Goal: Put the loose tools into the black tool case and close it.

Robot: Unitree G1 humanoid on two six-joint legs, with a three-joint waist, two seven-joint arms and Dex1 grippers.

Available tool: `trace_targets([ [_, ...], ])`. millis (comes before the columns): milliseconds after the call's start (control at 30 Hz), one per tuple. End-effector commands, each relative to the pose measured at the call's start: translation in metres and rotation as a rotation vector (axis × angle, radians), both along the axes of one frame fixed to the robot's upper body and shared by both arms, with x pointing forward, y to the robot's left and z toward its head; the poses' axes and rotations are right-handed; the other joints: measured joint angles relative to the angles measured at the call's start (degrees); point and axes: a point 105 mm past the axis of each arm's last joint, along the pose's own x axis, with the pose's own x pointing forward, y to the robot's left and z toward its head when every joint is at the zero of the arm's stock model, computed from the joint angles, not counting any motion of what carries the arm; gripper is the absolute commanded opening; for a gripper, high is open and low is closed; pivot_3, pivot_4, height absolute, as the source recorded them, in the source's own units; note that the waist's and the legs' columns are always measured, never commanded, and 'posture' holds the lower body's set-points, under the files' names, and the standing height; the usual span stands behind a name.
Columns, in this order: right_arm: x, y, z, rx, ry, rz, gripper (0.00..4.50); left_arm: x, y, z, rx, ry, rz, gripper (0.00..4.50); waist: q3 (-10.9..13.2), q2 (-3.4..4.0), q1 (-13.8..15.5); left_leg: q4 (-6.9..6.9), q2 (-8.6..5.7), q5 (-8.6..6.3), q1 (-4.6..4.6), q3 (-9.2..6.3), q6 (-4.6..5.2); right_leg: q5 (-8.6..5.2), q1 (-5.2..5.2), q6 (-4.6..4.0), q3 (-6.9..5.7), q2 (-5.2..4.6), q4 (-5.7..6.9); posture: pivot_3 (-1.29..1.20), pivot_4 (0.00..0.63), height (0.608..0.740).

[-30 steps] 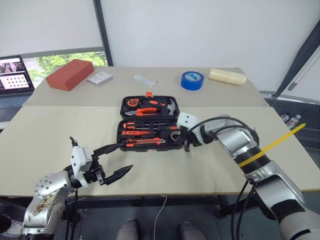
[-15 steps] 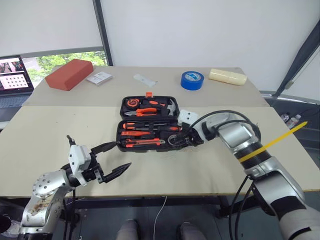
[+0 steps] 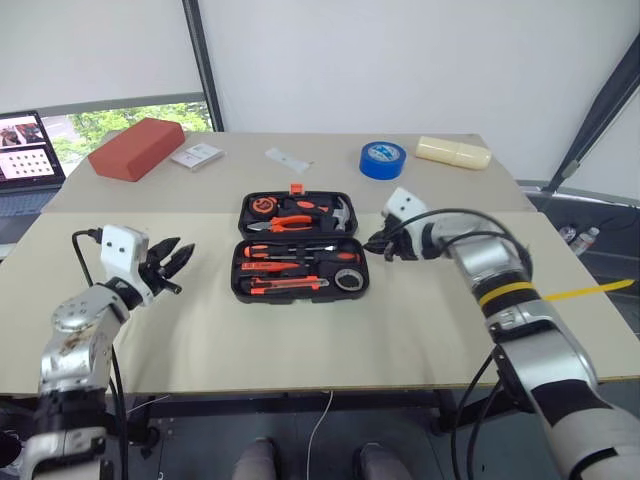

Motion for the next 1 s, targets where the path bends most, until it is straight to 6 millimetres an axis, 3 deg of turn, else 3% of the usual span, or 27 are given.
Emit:
trace_targets([
  [33,0.016,0.020,0.023,-0.053,-0.179,-0.003,0.00,0.027,-0.009,-0.006,0.035,0.050,0.012,0.12,0.02,-0.02,-0.04,-0.04,0.00,0.00,-0.02,-0.01,0.00,0.01,-0.04,0.00,0.00,0.02,-0.02,0.00,0.150,0.740],
  [200,0.016,0.041,0.010,-0.052,-0.206,0.046,0.00,0.051,-0.031,-0.012,0.033,0.086,-0.050,0.02,0.03,-0.03,-0.20,-0.11,-0.01,0.00,-0.02,0.00,0.00,0.01,0.00,0.02,-0.01,0.01,-0.05,0.00,0.150,0.740],
  [333,0.008,0.055,-0.001,0.007,-0.127,0.110,0.00,0.056,-0.051,-0.024,0.051,0.163,-0.162,0.02,0.03,-0.03,-0.33,-0.17,0.00,0.00,-0.03,-0.01,0.00,0.01,-0.01,0.03,-0.02,0.03,-0.05,0.00,0.150,0.740],
  [500,-0.003,0.056,-0.009,0.055,-0.047,0.198,0.00,0.046,-0.064,-0.029,0.024,0.186,-0.314,0.02,0.03,-0.03,-0.45,-0.12,0.00,0.00,-0.01,-0.03,0.00,0.01,0.01,0.03,-0.03,0.02,0.04,0.00,0.150,0.740],
  [700,-0.026,0.048,-0.016,0.121,0.071,0.333,0.00,0.025,-0.059,-0.042,0.014,0.230,-0.407,0.02,0.03,-0.03,-0.22,-0.15,-0.01,-0.01,-0.02,-0.04,-0.01,-0.01,0.05,0.06,-0.05,0.00,-0.01,0.00,0.150,0.740],
  [833,-0.036,0.048,0.012,0.241,-0.033,0.396,0.00,0.016,-0.054,-0.044,0.049,0.202,-0.398,0.02,0.03,-0.03,-0.16,-0.21,0.00,-0.03,-0.02,-0.04,-0.02,-0.02,0.02,0.08,-0.06,0.01,0.00,0.00,0.150,0.740],
  [933,-0.029,0.037,0.036,0.333,-0.090,0.309,0.00,0.016,-0.052,-0.043,0.045,0.188,-0.376,0.02,0.12,0.06,-0.11,-0.11,0.00,0.00,-0.02,-0.07,-0.04,-0.01,0.02,0.06,-0.08,0.01,0.08,0.00,0.150,0.740],
  [1000,-0.022,0.024,0.039,0.318,-0.102,0.235,0.00,0.016,-0.053,-0.041,0.046,0.182,-0.374,0.02,0.13,0.07,0.05,-0.04,0.01,0.07,-0.02,-0.09,-0.10,0.06,0.03,0.06,-0.08,0.02,0.11,0.00,0.150,0.740],
])
